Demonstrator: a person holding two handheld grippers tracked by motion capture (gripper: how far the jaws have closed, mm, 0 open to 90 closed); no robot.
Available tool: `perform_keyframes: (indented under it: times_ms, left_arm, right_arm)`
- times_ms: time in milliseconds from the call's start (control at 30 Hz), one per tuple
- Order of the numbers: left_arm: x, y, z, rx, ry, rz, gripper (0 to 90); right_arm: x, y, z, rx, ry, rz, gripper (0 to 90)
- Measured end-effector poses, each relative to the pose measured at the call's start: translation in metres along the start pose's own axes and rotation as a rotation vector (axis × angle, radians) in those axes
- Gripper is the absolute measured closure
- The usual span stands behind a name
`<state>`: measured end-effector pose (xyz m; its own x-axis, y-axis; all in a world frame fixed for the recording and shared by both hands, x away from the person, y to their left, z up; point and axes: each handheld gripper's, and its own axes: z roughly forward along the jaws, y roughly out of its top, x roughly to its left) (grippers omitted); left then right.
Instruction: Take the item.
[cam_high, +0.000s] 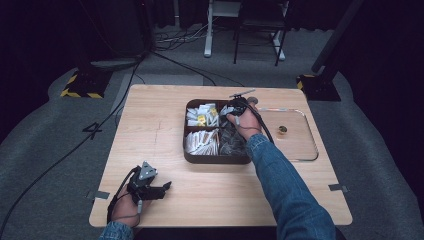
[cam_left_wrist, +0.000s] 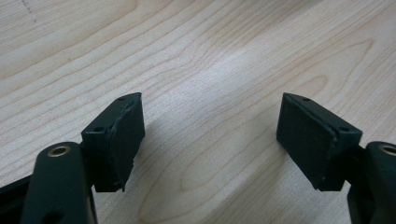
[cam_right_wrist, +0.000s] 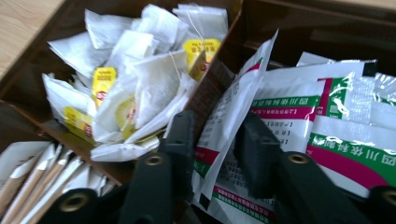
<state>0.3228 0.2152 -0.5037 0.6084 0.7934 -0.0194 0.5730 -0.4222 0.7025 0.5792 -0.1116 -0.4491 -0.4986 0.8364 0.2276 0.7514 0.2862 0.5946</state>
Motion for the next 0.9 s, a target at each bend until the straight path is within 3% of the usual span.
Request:
perform_keyframes:
  times_ms: [67, 267, 433, 900]
  left_arm:
    - [0.0, 0.0, 0.0, 0.0, 0.001, -0.001, 24.2]
    - [0.0, 0.0, 0.0, 0.0, 0.0, 0.0, 24.2]
    - [0.0, 0.0, 0.0, 0.0, 0.001, -0.001, 24.2]
    - [0.001, 0.001, 0.001, -0.002, 0.001, -0.005, 24.0]
  right_arm:
    - [0.001, -0.001, 0.003, 0.002, 0.009, 0.023, 75.0]
    - [0.002, 0.0, -0.001, 0.009, -0.031, 0.09, 86.2]
    - [0.0, 0.0, -0.008, -0.015, -0.034, 0.125, 87.0]
    - [-0.008, 0.004, -0.044, -0.113, 0.008, 0.092, 87.0]
